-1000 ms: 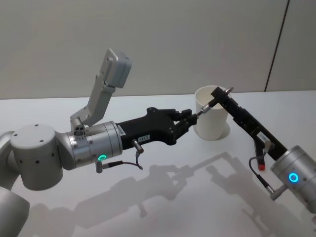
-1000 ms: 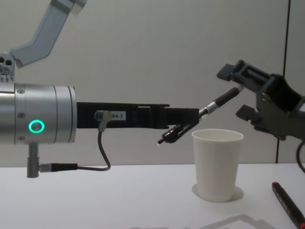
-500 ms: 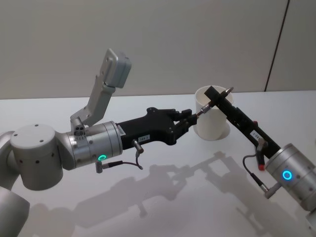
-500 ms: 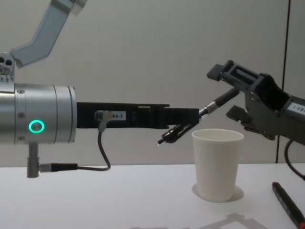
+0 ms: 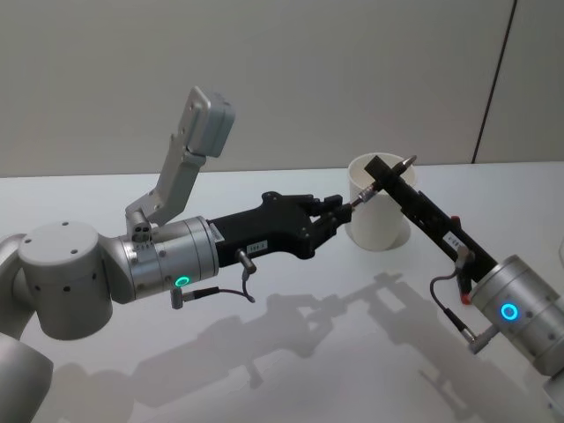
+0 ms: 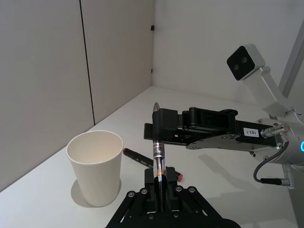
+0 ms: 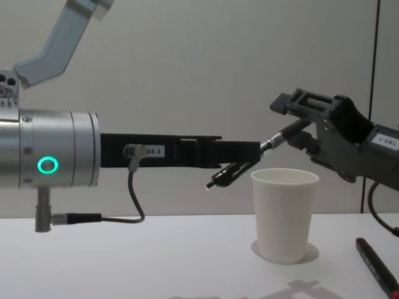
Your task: Place the pen into the pen holder.
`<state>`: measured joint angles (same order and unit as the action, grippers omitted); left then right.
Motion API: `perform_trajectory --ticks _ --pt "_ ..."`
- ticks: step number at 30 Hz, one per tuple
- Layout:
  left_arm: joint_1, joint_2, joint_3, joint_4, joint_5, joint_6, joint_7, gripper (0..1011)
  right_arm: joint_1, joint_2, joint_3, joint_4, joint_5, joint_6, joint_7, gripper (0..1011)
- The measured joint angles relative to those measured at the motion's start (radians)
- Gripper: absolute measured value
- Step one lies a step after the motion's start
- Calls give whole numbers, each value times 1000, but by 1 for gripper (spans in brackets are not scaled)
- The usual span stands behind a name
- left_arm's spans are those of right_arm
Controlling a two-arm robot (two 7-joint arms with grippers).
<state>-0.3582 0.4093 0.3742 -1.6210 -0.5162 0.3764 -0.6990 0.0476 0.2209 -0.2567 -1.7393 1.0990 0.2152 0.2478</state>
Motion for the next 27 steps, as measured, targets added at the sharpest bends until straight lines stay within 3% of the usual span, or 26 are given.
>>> perform_trajectory --ticks 7,10,14,27 --pt "0 0 0 0 0 0 0 149 1 -1 -1 0 0 1 -1 386" --pt "0 0 0 0 0 0 0 149 1 -1 -1 0 0 1 -1 328" --pt "0 0 0 0 0 0 0 149 1 -2 -2 0 0 1 -1 164" --pt "0 0 0 0 0 0 0 145 2 -1 -2 0 0 1 -2 123"
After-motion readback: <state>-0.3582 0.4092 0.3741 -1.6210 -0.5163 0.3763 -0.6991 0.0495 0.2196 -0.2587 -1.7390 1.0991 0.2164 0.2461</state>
